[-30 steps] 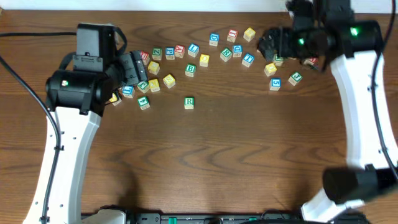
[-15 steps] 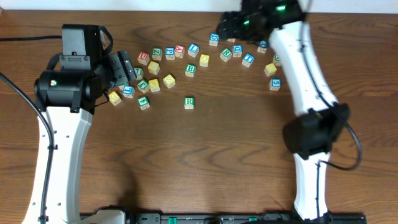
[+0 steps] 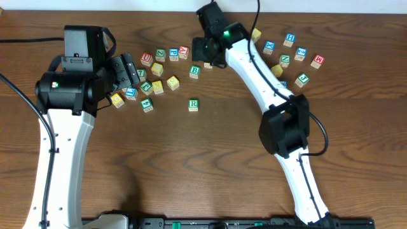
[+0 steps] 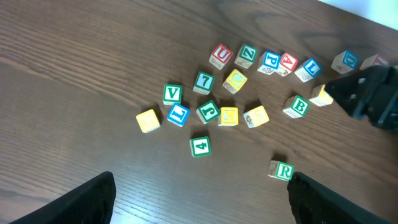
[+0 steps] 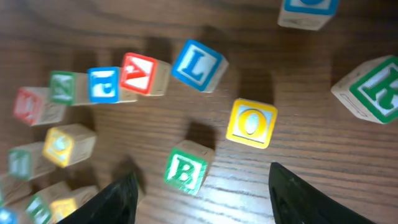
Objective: Spell out ROBOT
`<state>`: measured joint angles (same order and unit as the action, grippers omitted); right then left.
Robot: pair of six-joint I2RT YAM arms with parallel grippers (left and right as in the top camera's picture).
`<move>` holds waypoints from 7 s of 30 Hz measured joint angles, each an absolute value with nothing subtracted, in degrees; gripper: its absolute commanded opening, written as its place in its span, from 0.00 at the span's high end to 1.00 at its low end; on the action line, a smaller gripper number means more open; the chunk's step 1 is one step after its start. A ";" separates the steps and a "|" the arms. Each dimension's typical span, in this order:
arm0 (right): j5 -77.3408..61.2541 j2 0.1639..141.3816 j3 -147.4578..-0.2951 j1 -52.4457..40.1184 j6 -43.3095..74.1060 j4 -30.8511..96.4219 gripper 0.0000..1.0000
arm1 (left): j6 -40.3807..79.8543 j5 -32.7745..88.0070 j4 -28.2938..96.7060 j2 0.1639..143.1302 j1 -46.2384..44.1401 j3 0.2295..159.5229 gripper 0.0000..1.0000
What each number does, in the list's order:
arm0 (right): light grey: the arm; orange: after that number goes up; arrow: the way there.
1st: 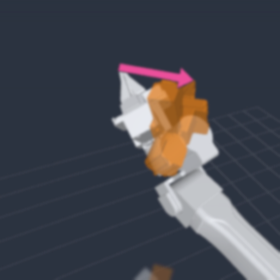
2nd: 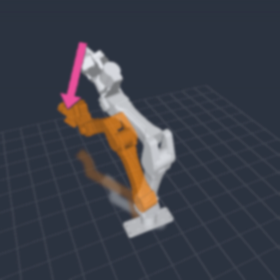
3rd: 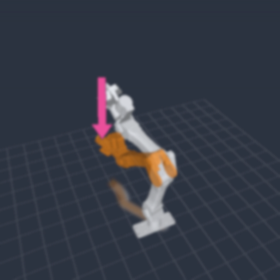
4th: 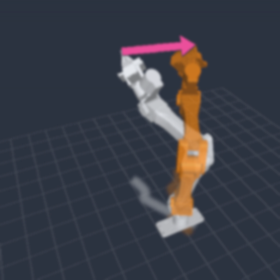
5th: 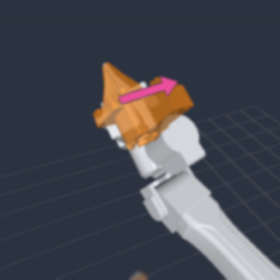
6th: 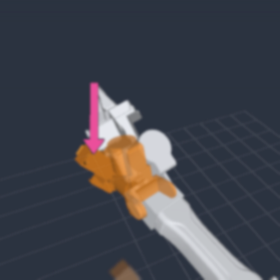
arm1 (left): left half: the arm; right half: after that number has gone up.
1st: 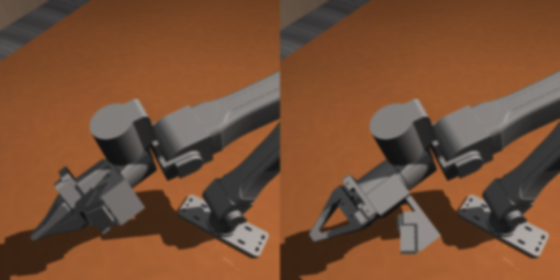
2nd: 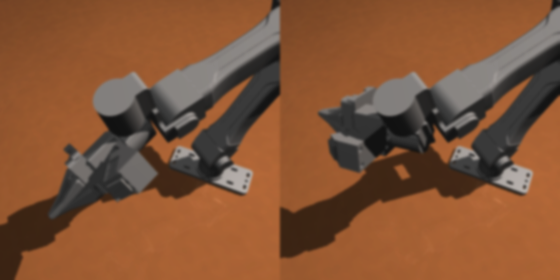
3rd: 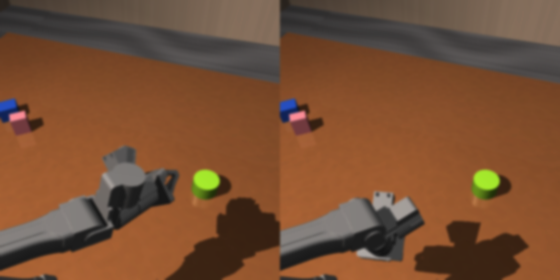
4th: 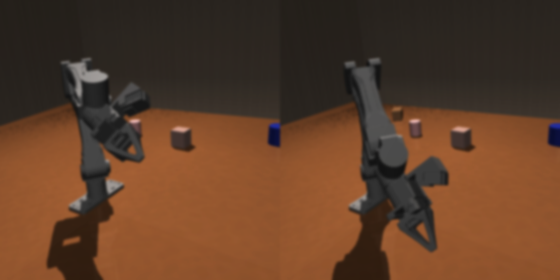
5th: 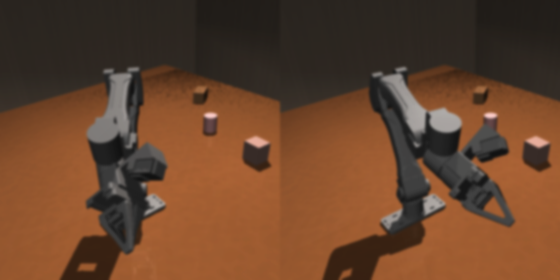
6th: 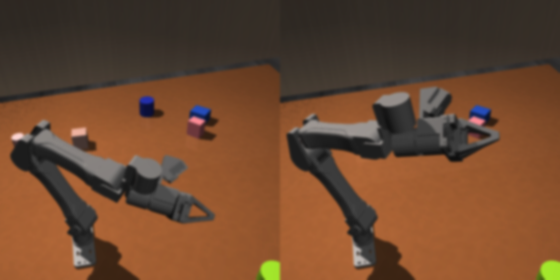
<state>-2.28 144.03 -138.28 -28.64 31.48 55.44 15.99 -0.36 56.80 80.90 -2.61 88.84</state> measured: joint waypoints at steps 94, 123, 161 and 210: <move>-0.54 136.66 -117.34 -35.31 25.15 65.12 0.68 | 15.99 -0.34 57.71 80.90 -2.61 88.75 0.13; -0.69 136.55 -117.95 -35.99 25.15 66.65 0.73 | 18.15 0.38 58.11 83.29 -2.70 88.75 0.22; -3.88 133.97 -111.04 -27.29 23.68 71.07 0.99 | 24.18 11.60 58.26 100.73 -15.14 85.08 0.92; -13.74 133.97 -106.21 -29.36 24.80 55.70 0.99 | 24.23 17.72 34.83 110.17 -18.48 72.42 0.93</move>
<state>-13.74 133.97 -106.21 -29.36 24.80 55.70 24.23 17.72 34.83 110.17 -18.48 72.42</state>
